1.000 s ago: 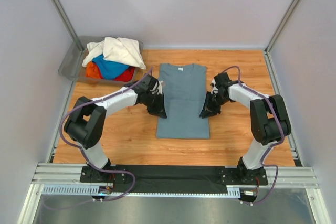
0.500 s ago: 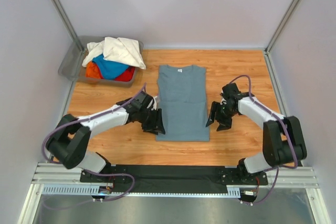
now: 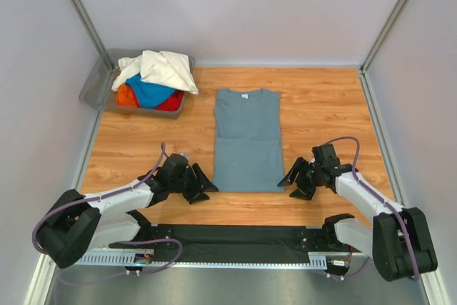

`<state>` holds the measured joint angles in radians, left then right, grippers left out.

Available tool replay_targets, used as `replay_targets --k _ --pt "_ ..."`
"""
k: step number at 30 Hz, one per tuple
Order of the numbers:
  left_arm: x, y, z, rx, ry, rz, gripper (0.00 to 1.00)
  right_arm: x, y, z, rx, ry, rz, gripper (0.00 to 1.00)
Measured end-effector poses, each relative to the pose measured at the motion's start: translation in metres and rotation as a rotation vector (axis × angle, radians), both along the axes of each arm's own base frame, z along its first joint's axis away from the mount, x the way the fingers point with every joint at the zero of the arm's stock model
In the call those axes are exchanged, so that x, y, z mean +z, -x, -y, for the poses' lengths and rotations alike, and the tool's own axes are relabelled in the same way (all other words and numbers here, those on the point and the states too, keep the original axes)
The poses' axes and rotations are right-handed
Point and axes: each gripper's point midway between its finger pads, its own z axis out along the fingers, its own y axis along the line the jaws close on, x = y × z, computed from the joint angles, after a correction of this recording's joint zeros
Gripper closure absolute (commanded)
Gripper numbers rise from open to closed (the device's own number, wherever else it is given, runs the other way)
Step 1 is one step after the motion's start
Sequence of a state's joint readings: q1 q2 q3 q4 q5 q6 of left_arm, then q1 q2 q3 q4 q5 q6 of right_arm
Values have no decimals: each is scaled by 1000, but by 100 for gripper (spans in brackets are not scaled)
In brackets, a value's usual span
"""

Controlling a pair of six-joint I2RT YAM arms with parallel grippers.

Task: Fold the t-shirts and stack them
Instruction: Fold the tshirt

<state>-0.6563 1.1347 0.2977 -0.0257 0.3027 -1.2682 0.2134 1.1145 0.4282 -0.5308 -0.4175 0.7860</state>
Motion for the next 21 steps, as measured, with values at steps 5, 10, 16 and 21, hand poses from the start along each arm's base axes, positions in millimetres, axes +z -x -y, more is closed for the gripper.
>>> replay_targets --k 5,10,16,21 --pt "1 -14 -1 151 40 -16 39 2 -5 -6 -111 -78 48 36" --pt "0 -19 -2 252 74 -64 41 3 -10 -9 -167 -115 56 38" --pt "-2 -21 -3 334 111 -120 43 2 -10 -8 -198 -117 40 39" --pt "-3 -21 -3 368 119 -152 44 1 -5 -5 -218 -106 23 39"
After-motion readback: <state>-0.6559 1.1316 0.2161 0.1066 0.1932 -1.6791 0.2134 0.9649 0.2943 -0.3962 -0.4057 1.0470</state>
